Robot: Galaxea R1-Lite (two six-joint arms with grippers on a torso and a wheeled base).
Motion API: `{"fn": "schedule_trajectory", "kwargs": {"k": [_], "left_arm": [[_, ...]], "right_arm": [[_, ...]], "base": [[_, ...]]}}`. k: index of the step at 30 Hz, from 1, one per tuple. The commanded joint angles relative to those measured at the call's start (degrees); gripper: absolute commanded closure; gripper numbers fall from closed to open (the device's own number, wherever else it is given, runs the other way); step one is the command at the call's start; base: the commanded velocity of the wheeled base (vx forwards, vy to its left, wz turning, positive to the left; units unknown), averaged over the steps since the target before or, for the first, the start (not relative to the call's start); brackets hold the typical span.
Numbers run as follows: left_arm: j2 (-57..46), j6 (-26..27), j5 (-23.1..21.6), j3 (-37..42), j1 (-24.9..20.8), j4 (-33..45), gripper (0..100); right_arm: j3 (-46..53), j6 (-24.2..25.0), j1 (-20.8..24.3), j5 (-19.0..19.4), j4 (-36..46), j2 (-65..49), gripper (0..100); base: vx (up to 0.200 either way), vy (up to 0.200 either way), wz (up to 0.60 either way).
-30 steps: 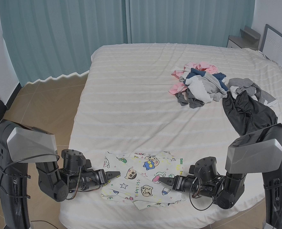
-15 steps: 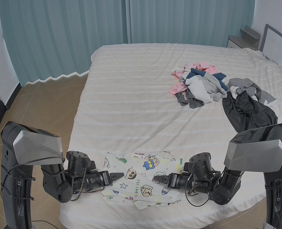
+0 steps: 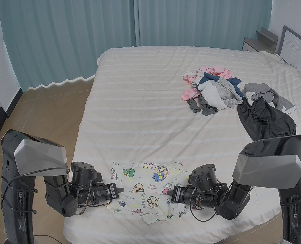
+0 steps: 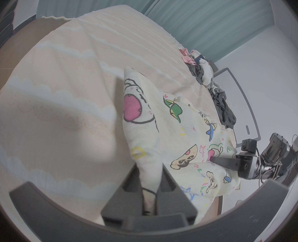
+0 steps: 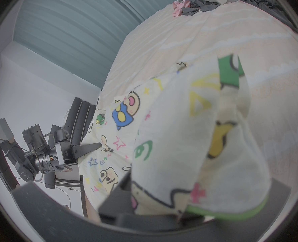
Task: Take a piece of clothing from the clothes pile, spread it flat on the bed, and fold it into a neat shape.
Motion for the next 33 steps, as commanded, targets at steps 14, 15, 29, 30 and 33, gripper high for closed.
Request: {"fn": "schedule_trajectory", "kwargs": {"k": [14, 15, 29, 30, 33], "left_arm": [[-12.5, -5.9, 3.0, 4.8, -2.3, 0.4, 100], [-13.4, -5.9, 3.6, 4.9, -2.4, 0.7, 100], [-21.1, -11.2, 13.2, 3.6, -9.7, 9.2, 100], [-21.0, -11.2, 14.7, 3.4, -10.5, 9.5, 100], [-20.6, -11.2, 18.7, 1.6, -12.8, 11.0, 100]], "right_arm": [[3.1, 0.7, -0.4, 0.0, 0.5, -11.4, 100], [3.5, 0.8, -0.4, 0.0, 0.5, -12.1, 100], [9.7, 1.0, 0.2, 0.0, -0.2, -19.6, 100], [9.9, 1.0, 0.3, -0.1, -0.2, -19.9, 100], [10.6, 1.0, 0.7, -1.4, -0.3, -20.8, 100]], "base": [[0.000, 0.000, 0.00], [0.000, 0.000, 0.00], [0.000, 0.000, 0.00], [0.000, 0.000, 0.00], [0.000, 0.000, 0.00]]}}
